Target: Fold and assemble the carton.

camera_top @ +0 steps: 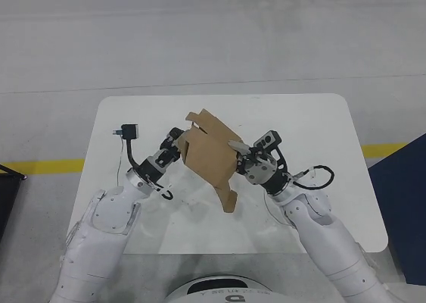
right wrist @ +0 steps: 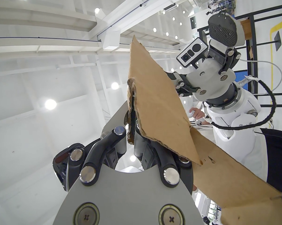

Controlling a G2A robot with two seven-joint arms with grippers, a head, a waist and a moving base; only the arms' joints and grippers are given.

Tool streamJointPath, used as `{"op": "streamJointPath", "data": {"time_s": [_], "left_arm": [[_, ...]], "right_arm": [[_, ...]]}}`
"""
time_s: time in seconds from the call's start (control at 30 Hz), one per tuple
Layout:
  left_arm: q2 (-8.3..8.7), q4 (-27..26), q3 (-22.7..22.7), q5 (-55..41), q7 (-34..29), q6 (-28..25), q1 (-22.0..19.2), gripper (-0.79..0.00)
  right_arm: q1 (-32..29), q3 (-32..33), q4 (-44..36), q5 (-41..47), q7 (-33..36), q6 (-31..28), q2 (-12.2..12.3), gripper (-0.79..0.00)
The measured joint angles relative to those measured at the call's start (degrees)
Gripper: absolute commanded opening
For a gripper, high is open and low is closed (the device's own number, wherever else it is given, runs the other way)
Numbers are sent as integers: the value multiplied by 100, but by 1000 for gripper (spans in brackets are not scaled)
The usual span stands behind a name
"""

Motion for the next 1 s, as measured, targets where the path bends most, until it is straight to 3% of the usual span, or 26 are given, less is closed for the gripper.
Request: {"op": "streamJointPath", "data": {"time_s": [0.43, 1.0], "left_arm": [[-3, 41, 7, -112, 180, -10, 20, 0], [21, 154, -106, 93, 166, -5, -77, 0]], "right_arm": [[33, 116, 137, -15, -10, -67, -16, -785], [-55, 447, -16, -940, -42, 56, 69, -785]]}}
